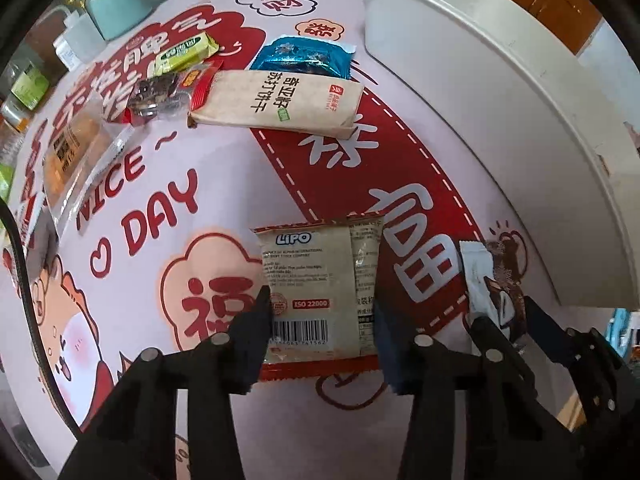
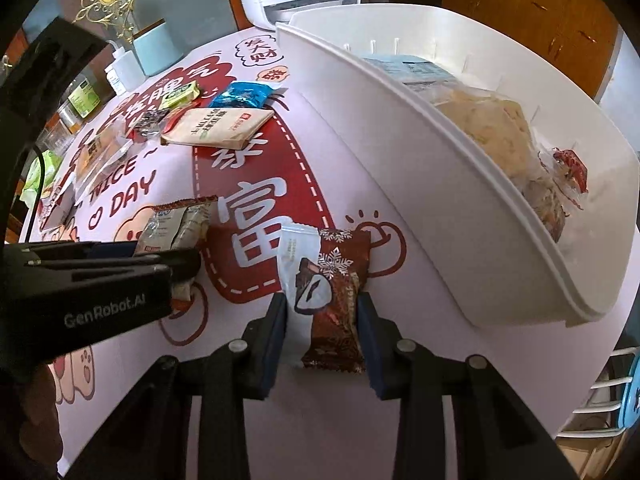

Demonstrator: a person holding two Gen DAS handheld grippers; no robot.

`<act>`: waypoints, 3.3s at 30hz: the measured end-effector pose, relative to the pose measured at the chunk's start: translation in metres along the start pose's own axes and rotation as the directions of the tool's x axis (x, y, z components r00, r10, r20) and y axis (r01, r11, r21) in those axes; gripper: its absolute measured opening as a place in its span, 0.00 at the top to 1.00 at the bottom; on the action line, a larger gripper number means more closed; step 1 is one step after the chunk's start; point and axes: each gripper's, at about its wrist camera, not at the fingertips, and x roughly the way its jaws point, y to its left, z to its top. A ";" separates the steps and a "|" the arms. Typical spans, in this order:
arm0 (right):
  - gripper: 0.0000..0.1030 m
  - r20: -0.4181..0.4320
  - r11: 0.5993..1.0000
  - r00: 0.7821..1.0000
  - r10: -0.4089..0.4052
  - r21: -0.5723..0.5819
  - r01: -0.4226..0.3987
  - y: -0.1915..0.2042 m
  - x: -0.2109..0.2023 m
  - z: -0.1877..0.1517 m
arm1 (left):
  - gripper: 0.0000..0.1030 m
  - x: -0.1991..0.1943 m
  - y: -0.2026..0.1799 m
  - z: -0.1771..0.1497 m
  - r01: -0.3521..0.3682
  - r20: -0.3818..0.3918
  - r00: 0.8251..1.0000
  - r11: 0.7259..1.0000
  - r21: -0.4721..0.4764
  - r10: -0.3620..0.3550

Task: Organize snacks
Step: 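Carry the chocolate pack and LIPO pack into the white tray and release, then move both tools back over the snacks on the table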

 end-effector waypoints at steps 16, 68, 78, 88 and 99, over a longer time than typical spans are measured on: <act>0.67 0.169 0.995 0.985 0.016 -0.100 0.001 0.006 -0.088 0.020 | 0.57 -0.086 0.004 -0.013 -0.009 0.143 0.990 1.000 0.012 0.008; 0.48 0.299 0.983 0.953 0.043 -0.182 0.012 -0.179 -0.111 0.181 | 0.18 -0.154 -0.184 0.116 -0.179 0.399 0.897 0.982 -0.062 0.189; 0.48 0.270 0.983 0.962 0.045 -0.185 0.007 -0.176 -0.106 0.175 | 0.17 -0.149 -0.165 0.108 -0.174 0.370 0.907 0.979 -0.105 0.200; 0.48 0.241 0.985 0.969 0.045 -0.172 -0.003 -0.163 -0.107 0.165 | 0.17 -0.154 -0.149 0.090 -0.181 0.359 0.909 0.977 -0.113 0.210; 0.48 0.219 0.972 0.973 0.070 -0.235 -0.017 -0.100 -0.110 0.156 | 0.17 -0.165 -0.088 0.060 -0.187 0.327 0.913 0.962 -0.197 0.245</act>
